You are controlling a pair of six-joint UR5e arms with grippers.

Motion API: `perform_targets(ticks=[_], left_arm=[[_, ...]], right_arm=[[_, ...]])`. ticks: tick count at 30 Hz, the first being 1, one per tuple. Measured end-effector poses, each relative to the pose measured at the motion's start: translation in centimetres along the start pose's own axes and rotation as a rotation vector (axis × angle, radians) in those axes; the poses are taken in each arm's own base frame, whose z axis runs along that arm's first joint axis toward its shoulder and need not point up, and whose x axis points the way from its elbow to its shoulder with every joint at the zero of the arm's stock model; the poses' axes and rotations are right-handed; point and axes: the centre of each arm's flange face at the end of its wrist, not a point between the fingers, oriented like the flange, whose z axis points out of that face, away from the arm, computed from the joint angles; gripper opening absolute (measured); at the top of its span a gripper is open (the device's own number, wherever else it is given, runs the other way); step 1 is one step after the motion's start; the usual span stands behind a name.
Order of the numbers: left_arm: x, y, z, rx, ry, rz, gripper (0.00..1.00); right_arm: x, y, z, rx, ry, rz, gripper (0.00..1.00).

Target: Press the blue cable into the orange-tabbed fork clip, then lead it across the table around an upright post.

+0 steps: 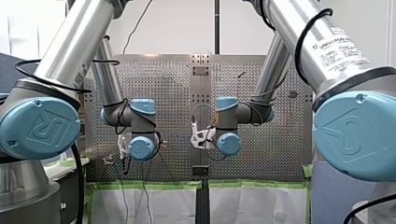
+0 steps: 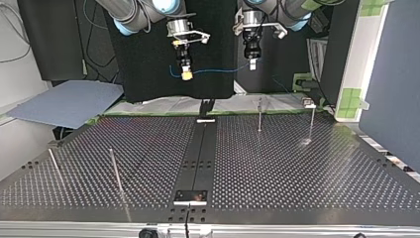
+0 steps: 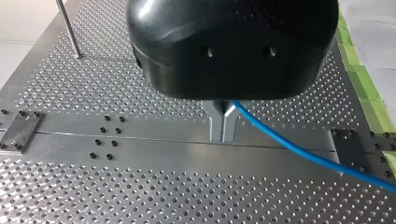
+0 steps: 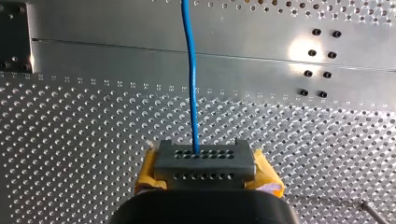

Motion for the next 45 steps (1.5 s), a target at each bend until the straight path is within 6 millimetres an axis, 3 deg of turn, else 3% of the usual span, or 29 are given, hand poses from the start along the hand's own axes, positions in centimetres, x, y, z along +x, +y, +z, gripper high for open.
perform_targets(ticks=[8,19,29,37,45], left_arm=[[0.0,0.0,0.0,0.001,-0.001,0.001,0.00],[0.0,-0.1,0.1,0.002,-0.001,0.001,0.00],[0.0,-0.1,0.0,0.002,-0.001,0.001,0.00],[-0.4,0.7,-1.9,0.029,0.024,0.067,0.00],[-0.4,0.9,-2.2,0.032,0.029,0.088,0.00]], right_arm=[[-0.1,-0.1,-0.1,0.001,-0.004,-0.004,0.00],[-4.0,-0.8,-1.5,0.022,-0.096,-0.039,0.00],[-4.3,-0.9,-1.6,0.023,-0.101,-0.041,0.00],[-4.3,-0.9,-1.6,0.023,-0.102,-0.041,0.00],[-4.3,-0.9,-1.6,0.023,-0.102,-0.041,0.00]])
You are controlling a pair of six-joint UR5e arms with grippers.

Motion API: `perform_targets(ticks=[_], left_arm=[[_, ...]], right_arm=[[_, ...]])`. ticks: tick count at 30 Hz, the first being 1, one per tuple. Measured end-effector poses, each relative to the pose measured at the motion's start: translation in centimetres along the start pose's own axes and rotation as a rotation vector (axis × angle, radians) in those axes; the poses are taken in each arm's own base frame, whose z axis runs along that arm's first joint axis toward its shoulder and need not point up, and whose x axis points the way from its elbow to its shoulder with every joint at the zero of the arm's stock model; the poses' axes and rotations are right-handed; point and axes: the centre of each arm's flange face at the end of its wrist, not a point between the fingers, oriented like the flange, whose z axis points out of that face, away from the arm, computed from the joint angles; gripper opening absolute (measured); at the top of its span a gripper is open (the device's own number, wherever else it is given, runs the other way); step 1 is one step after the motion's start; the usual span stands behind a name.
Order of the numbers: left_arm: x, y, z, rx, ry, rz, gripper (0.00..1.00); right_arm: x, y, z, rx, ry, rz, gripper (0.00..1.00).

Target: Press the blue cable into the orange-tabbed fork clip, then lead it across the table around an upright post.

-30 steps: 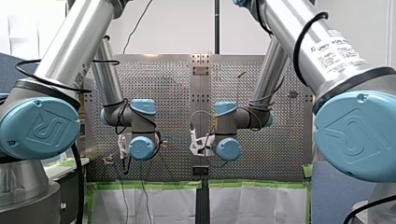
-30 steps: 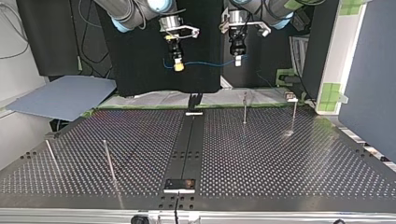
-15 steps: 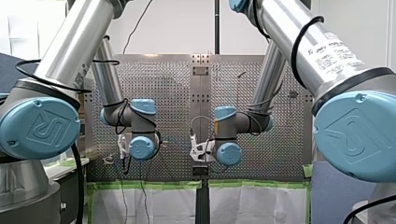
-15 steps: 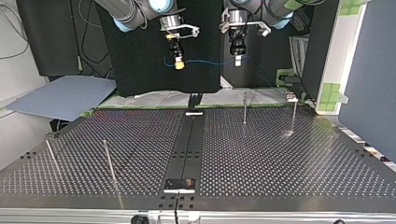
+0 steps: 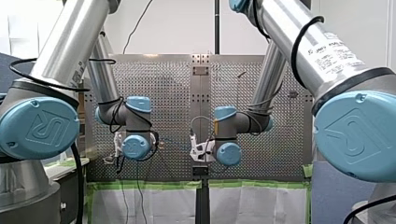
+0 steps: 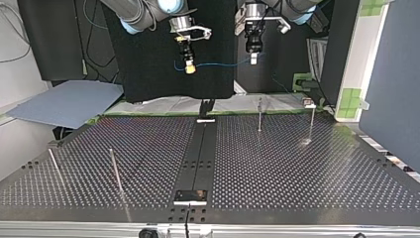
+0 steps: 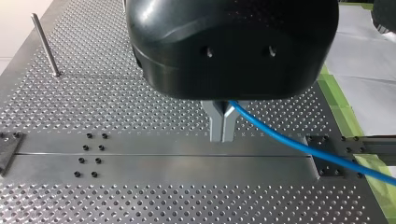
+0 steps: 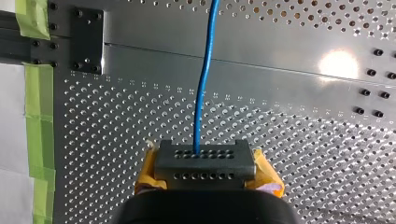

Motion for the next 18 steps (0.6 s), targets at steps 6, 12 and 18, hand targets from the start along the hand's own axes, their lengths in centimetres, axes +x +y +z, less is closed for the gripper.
perform_targets(ticks=[6,12,18], left_arm=[[0.0,0.0,0.0,0.000,0.000,0.001,0.00],[-0.2,0.0,0.1,-0.004,-0.002,-0.001,0.00],[-2.1,-0.2,0.9,-0.018,-0.024,-0.049,0.00]], right_arm=[[0.0,0.0,0.0,0.000,0.000,0.000,0.00],[0.0,-0.1,0.0,0.002,-0.001,0.001,0.00],[1.6,-0.5,0.3,0.019,0.007,0.038,0.00]])
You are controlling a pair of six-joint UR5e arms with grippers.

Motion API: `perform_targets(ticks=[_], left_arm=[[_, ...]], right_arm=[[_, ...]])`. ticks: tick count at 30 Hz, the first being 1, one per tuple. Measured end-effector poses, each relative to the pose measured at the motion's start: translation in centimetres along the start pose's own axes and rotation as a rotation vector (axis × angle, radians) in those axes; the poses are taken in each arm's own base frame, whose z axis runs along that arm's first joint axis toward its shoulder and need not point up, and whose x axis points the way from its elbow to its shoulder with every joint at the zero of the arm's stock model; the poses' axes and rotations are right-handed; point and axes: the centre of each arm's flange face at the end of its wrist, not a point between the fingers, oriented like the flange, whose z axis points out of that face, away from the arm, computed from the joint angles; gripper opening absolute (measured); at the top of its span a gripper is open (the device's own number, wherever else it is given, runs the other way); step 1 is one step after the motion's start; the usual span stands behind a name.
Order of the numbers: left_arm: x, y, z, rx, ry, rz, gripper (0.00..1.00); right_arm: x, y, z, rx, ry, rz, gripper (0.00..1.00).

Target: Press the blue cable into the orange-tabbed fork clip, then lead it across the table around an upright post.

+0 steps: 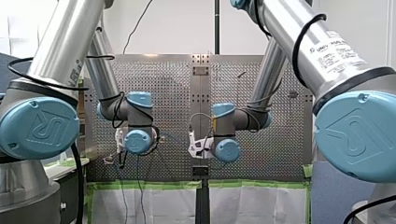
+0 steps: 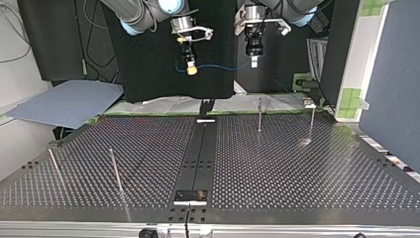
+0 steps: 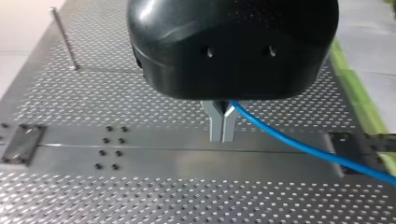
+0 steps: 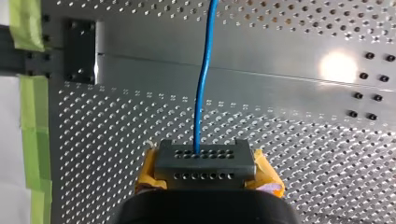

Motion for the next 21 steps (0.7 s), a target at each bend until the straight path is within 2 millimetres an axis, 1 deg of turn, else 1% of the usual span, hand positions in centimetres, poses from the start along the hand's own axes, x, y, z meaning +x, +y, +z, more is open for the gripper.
perform_targets(ticks=[7,15,17,21], left_arm=[[-1.9,0.6,-0.2,-0.043,-0.008,-0.068,0.00],[-3.1,2.5,-1.6,-0.075,-0.035,-0.158,0.00],[-2.9,2.9,-2.1,-0.074,-0.039,-0.174,0.00],[-1.6,3.7,-3.2,-0.066,-0.021,-0.175,0.00]], right_arm=[[3.1,-0.4,-0.3,0.056,0.008,0.070,0.00],[7.6,-0.9,-0.4,0.132,0.084,0.170,0.00],[7.8,-1.0,-0.4,0.140,0.089,0.186,0.00],[7.7,-1.1,-0.5,0.148,0.080,0.229,0.00]])
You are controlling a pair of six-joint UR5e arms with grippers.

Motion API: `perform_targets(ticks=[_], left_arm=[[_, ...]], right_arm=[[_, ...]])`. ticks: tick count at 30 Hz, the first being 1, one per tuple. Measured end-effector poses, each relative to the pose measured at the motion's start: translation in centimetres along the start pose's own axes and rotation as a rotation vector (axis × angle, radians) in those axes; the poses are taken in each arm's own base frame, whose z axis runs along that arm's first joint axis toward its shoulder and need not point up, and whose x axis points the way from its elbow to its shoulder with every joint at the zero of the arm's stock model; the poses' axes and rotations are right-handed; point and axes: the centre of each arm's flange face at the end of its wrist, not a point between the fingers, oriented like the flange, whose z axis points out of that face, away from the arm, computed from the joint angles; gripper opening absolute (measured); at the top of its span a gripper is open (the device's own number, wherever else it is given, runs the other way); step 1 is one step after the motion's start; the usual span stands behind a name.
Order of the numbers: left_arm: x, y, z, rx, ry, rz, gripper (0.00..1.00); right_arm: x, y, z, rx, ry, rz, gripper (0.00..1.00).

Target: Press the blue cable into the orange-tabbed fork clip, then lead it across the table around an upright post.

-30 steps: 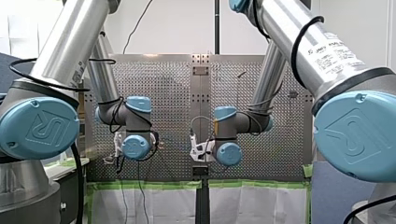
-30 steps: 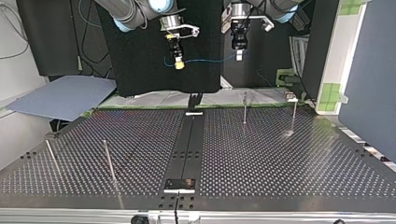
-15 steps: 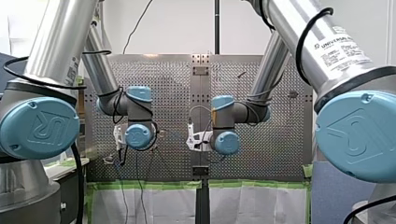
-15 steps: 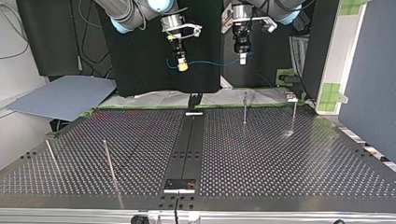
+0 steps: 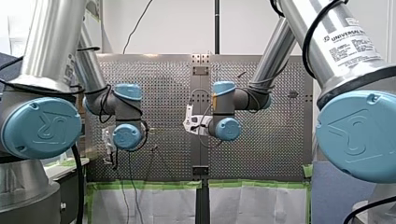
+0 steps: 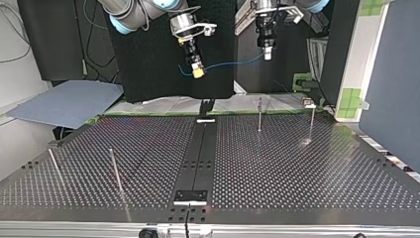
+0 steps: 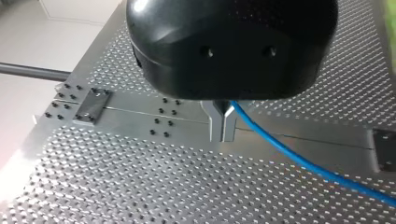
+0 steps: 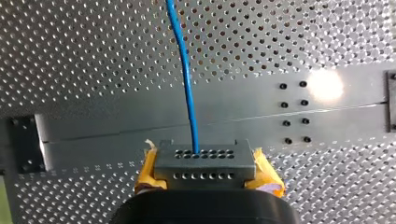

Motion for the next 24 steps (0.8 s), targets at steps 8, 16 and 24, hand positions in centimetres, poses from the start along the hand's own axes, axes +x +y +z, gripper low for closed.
perform_targets(ticks=[8,16,24], left_arm=[[1.4,0.3,0.9,0.000,-0.005,0.010,0.00],[3.1,0.2,3.4,0.023,-0.005,0.014,0.00],[4.5,0.7,6.9,0.025,0.002,0.057,0.00]], right_arm=[[-1.6,0.2,0.0,-0.003,-0.018,0.036,0.00],[-5.2,0.8,-0.2,-0.016,-0.061,0.032,0.00],[-7.4,2.3,0.1,-0.063,-0.062,0.031,0.00]])
